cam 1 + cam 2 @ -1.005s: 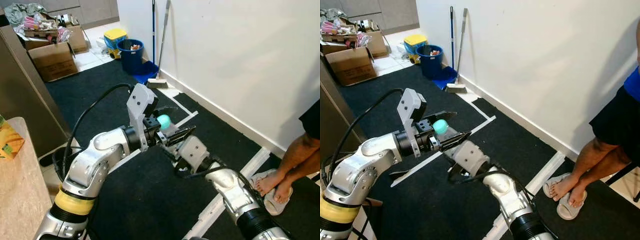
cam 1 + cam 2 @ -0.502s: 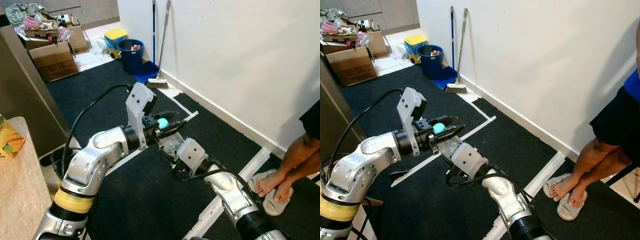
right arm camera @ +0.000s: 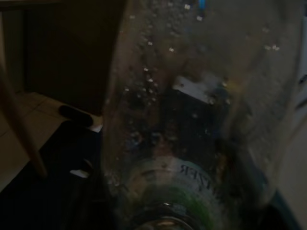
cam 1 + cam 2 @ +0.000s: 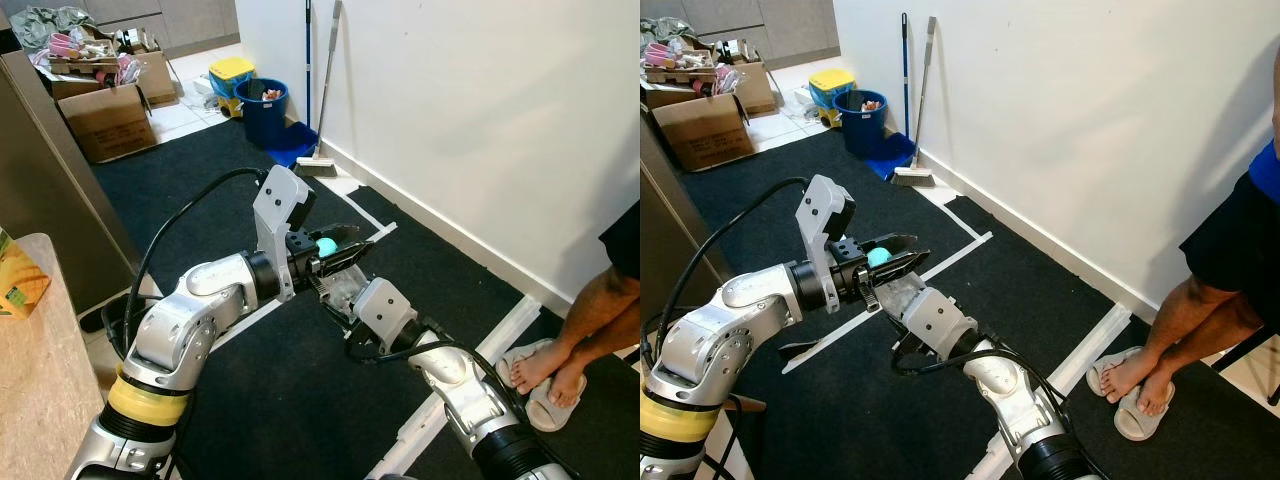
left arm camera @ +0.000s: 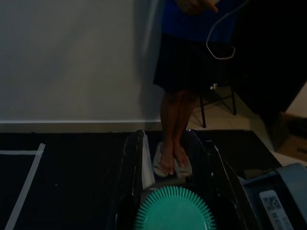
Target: Restocking fridge
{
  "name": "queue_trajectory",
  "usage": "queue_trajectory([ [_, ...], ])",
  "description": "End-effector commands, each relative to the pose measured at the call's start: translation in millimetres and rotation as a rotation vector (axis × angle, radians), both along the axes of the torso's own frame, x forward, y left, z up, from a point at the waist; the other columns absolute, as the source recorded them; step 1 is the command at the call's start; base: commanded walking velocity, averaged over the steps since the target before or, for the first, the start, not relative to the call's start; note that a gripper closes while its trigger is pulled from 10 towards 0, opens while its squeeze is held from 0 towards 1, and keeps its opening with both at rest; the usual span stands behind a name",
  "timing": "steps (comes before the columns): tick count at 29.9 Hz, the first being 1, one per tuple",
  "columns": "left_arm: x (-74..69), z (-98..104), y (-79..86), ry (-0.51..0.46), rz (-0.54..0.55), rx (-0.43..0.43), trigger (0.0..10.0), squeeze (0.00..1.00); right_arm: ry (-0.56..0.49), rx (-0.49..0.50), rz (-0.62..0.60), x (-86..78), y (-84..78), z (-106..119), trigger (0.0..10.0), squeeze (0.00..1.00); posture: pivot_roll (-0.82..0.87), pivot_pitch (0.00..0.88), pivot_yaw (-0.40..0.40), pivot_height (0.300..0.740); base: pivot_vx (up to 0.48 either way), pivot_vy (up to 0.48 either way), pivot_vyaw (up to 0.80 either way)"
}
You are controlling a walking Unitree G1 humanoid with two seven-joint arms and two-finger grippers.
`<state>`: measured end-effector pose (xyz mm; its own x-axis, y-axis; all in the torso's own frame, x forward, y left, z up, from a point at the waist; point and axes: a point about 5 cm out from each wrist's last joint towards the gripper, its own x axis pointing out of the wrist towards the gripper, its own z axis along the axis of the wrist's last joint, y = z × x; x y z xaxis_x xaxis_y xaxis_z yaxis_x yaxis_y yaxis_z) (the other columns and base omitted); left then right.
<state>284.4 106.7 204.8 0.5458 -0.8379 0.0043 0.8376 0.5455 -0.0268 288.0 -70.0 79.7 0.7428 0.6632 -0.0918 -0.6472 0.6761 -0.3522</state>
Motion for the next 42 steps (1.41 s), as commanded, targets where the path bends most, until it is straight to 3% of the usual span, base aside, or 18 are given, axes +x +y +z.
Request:
queue_trajectory([
  [1, -2.0, 1, -3.8, 0.009, -0.01, -0.011, 10.0, 0.0, -0.008, 0.025, -0.05, 3.0, -5.8, 3, 10.0, 1.0, 0.05, 0.007, -0.037, 0.74, 0.0, 0.0, 0.0],
  [5, -4.4, 2, -5.6, 0.002, -0.006, -0.015, 10.0, 0.0, -0.004, 0.037, -0.059, 3.5, -6.9, 4, 10.0, 1.0, 0.05, 0.01, -0.038, 0.74, 0.0, 0.0, 0.0],
  [6, -3.5, 2, -5.1, -0.005, 0.009, -0.01, 10.0, 0.0, -0.008, 0.025, -0.065, 4.0, -7.5, 4, 10.0, 0.16, 0.05, 0.01, -0.038, 0.74, 0.0, 0.0, 0.0],
  [7, -0.5, 2, -3.7, -0.02, 0.04, 0.008, 10.0, 0.0, -0.018, 0.007, -0.087, 5.7, -9.2, 5, 10.0, 0.0, 0.05, 0.01, -0.039, 0.74, 0.0, 0.0, 0.0],
  [14, 18.2, 1, 4.6, -0.073, 0.23, 0.098, 10.0, 0.0, -0.023, -0.005, -0.141, 11.7, -13.3, 11, 10.0, 0.0, 0.05, 0.012, -0.042, 0.74, 0.0, 0.0, 0.0],
  [17, 20.9, 7, 4.3, -0.081, 0.266, 0.068, 10.0, 0.0, -0.018, -0.036, -0.143, 12.1, -11.2, 11, 10.0, 0.0, 0.05, 0.012, -0.043, 0.74, 0.0, 0.0, 0.0],
  [23, 21.6, 14, 4.0, -0.091, 0.282, 0.045, 10.0, 0.0, -0.018, -0.062, -0.218, 16.8, -16.2, 8, 10.0, 0.0, 0.05, 0.014, -0.044, 0.74, 0.0, 0.0, 0.0],
  [28, 21.8, 16, 4.8, -0.1, 0.288, 0.04, 10.0, 0.0, -0.051, -0.088, -0.374, 27.5, -33.0, 11, 10.0, 0.0, 0.05, 0.011, -0.042, 0.74, 0.0, 0.0, 0.0],
  [33, 18.7, 15, 4.5, -0.101, 0.272, 0.041, 10.0, 0.0, -0.082, -0.068, -0.451, 34.6, -44.1, 19, 10.0, 0.0, 0.05, 0.008, -0.041, 0.74, 0.0, 0.0, 0.0],
  [38, 14.8, 14, 2.4, -0.099, 0.247, 0.039, 10.0, 0.0, -0.097, -0.045, -0.423, 36.8, -43.4, 23, 10.0, 0.0, 0.05, 0.005, -0.04, 0.74, 0.0, 0.0, 0.0],
  [41, 7.8, 15, -2.6, -0.093, 0.189, 0.025, 10.0, 0.0, -0.083, 0.008, -0.224, 30.0, -22.2, 27, 10.0, 0.0, 0.06, 0.004, -0.041, 0.74, 0.0, 0.0, 0.0],
  [42, 7.8, 15, -2.6, -0.093, 0.189, 0.025, 10.0, 0.0, -0.083, 0.008, -0.224, 30.0, -22.2, 27, 10.0, 0.0, 0.06, 0.004, -0.041, 0.74, 0.0, 0.0, 0.0],
])
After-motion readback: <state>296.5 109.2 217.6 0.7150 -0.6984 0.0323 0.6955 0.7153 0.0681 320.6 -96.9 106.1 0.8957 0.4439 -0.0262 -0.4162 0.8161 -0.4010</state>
